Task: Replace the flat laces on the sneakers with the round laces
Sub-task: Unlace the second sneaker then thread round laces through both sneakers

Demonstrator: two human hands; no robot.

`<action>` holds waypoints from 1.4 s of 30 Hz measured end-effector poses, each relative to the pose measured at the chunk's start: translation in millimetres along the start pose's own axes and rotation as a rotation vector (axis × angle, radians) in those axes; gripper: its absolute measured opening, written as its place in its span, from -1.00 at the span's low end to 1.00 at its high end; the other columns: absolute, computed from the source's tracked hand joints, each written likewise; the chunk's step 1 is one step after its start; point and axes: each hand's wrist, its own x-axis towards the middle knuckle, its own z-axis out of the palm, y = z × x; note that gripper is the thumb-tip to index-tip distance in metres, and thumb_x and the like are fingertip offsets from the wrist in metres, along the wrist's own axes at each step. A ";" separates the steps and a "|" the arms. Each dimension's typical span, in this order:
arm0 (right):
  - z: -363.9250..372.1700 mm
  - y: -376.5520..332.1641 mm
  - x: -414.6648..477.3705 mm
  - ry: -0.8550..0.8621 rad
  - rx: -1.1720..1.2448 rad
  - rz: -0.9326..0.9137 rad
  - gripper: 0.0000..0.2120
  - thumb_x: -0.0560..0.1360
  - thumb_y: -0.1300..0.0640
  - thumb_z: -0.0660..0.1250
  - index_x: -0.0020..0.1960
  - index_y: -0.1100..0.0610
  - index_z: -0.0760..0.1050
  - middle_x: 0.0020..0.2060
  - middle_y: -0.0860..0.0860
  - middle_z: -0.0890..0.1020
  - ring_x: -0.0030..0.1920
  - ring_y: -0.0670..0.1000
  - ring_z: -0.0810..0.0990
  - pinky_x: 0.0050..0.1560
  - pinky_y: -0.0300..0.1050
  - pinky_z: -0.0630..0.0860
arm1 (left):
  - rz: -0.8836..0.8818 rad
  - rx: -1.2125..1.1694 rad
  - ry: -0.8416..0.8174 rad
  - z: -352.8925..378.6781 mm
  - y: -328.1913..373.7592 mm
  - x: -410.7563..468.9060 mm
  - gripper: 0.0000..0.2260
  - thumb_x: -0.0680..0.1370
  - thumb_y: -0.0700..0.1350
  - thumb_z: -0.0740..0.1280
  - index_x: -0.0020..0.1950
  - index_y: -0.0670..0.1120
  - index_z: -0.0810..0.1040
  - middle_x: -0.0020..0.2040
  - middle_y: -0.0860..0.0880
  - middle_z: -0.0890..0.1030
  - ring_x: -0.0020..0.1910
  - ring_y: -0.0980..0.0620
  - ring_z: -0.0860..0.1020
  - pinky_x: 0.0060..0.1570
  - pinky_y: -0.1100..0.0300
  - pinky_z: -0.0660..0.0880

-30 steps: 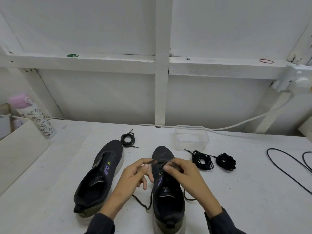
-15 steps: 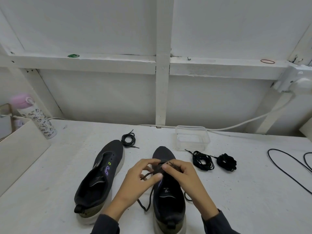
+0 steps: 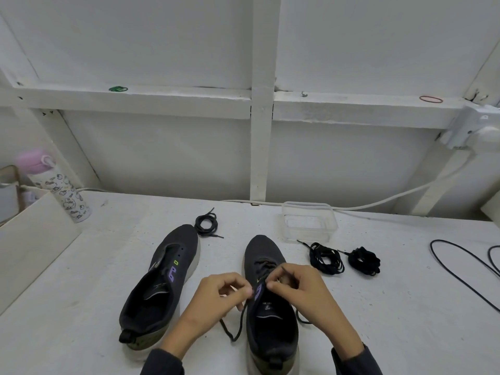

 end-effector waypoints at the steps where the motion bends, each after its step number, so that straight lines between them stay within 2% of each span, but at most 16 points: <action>1: -0.1 0.9 0.1 -0.004 -0.078 -0.001 -0.97 0.37 0.02 0.41 -0.19 -0.09 0.63 -0.51 -0.14 0.46 -0.43 -0.16 0.39 -0.30 -0.17 0.34 | -0.018 0.061 -0.012 0.9 -2.5 -1.8 -0.92 0.53 -0.14 0.42 -0.16 -0.02 0.67 -0.22 0.04 0.68 -0.29 0.10 0.61 -0.37 0.37 0.38; 4: 2.2 -1.2 1.0 -0.024 -0.346 0.014 -0.97 0.39 -0.04 0.42 -0.18 -0.13 0.63 -0.48 -0.26 0.49 -0.40 -0.14 0.42 -0.34 -0.24 0.30 | -0.009 0.160 0.075 4.3 -7.4 -0.9 -0.95 0.50 -0.08 0.45 -0.12 0.07 0.69 -0.11 0.20 0.69 -0.25 0.13 0.63 -0.26 0.40 0.42; 6: 5.2 -2.0 1.0 -0.033 -0.395 0.055 -0.94 0.41 -0.07 0.41 -0.13 -0.15 0.65 -0.46 -0.36 0.48 -0.39 -0.16 0.42 -0.37 -0.29 0.25 | 0.017 0.224 0.137 5.4 -7.9 1.6 -0.93 0.49 -0.06 0.46 -0.13 0.12 0.69 -0.08 0.29 0.67 -0.24 0.15 0.62 -0.23 0.42 0.42; 12: 13.2 3.5 0.3 0.008 -0.176 0.119 -0.95 0.39 -0.03 0.45 -0.17 -0.13 0.68 -0.55 -0.19 0.47 -0.46 -0.15 0.38 -0.34 -0.23 0.29 | 0.096 0.332 0.135 9.3 -7.9 6.3 -0.83 0.49 -0.02 0.45 -0.16 0.30 0.66 -0.13 0.32 0.64 -0.15 0.20 0.57 -0.12 0.27 0.52; 16: 16.1 7.6 0.2 0.025 -0.100 0.130 -0.95 0.37 -0.01 0.46 -0.18 -0.14 0.69 -0.56 -0.13 0.46 -0.47 -0.14 0.36 -0.31 -0.18 0.33 | 0.108 0.405 0.124 8.9 -8.7 7.2 -0.84 0.49 0.05 0.42 -0.17 0.37 0.62 -0.15 0.32 0.64 -0.13 0.19 0.59 -0.09 0.15 0.56; 19: 17.9 9.1 0.0 0.033 -0.065 0.144 -0.93 0.35 -0.02 0.46 -0.18 -0.16 0.69 -0.54 -0.10 0.46 -0.46 -0.14 0.37 -0.29 -0.16 0.34 | 0.130 0.485 0.125 8.5 -5.8 8.5 -0.90 0.44 0.17 0.33 -0.09 0.34 0.61 -0.16 0.32 0.63 -0.17 0.19 0.57 -0.12 0.13 0.55; 23: 21.3 8.5 0.3 0.054 -0.103 0.156 -0.95 0.36 0.00 0.46 -0.19 -0.13 0.69 -0.56 -0.14 0.48 -0.48 -0.14 0.37 -0.34 -0.21 0.33 | 0.188 0.646 0.085 4.8 -0.4 12.9 -0.89 0.52 0.10 0.36 0.00 0.22 0.66 -0.13 0.24 0.63 -0.21 0.23 0.50 -0.12 0.16 0.51; 29: 23.1 2.7 0.0 0.052 -0.189 0.180 -0.94 0.39 0.03 0.43 -0.23 -0.11 0.67 -0.57 -0.23 0.48 -0.49 -0.15 0.39 -0.39 -0.31 0.27 | 0.242 0.884 -0.007 5.6 11.5 21.8 -0.81 0.59 0.09 0.26 0.13 0.17 0.63 0.02 0.15 0.61 0.02 0.17 0.51 -0.05 0.22 0.43; 34: 24.3 1.2 -0.6 0.047 -0.205 0.180 -0.94 0.40 -0.04 0.43 -0.18 -0.13 0.69 -0.55 -0.27 0.49 -0.44 -0.16 0.42 -0.38 -0.30 0.29 | 0.181 0.791 -0.058 0.8 11.6 26.0 -0.88 0.55 0.04 0.34 0.01 0.15 0.66 -0.05 0.17 0.65 -0.06 0.17 0.54 -0.05 0.22 0.44; 37: 24.9 0.7 -0.8 0.057 -0.210 0.179 -0.94 0.40 -0.04 0.43 -0.20 -0.10 0.67 -0.53 -0.27 0.48 -0.44 -0.16 0.42 -0.39 -0.30 0.27 | 0.160 0.645 -0.054 -2.8 5.6 24.8 -0.90 0.54 0.07 0.36 -0.03 0.16 0.66 -0.08 0.25 0.65 -0.10 0.22 0.55 -0.06 0.20 0.48; 40: 26.3 0.1 -1.5 0.070 -0.213 0.167 -0.94 0.41 -0.02 0.40 -0.20 -0.06 0.63 -0.50 -0.28 0.48 -0.42 -0.16 0.41 -0.38 -0.27 0.26 | 0.172 0.473 -0.046 0.2 2.0 19.6 -0.71 0.48 0.30 0.28 0.10 0.22 0.61 0.02 0.30 0.59 0.03 0.26 0.54 0.03 0.23 0.49; 42: 26.4 0.6 -2.0 0.070 -0.196 0.158 -0.95 0.42 0.02 0.40 -0.21 -0.05 0.61 -0.51 -0.27 0.48 -0.42 -0.16 0.40 -0.37 -0.27 0.26 | 0.179 0.456 -0.066 4.4 1.4 16.0 -0.60 0.41 0.39 0.27 0.14 0.26 0.57 0.11 0.31 0.52 0.14 0.28 0.49 0.14 0.25 0.44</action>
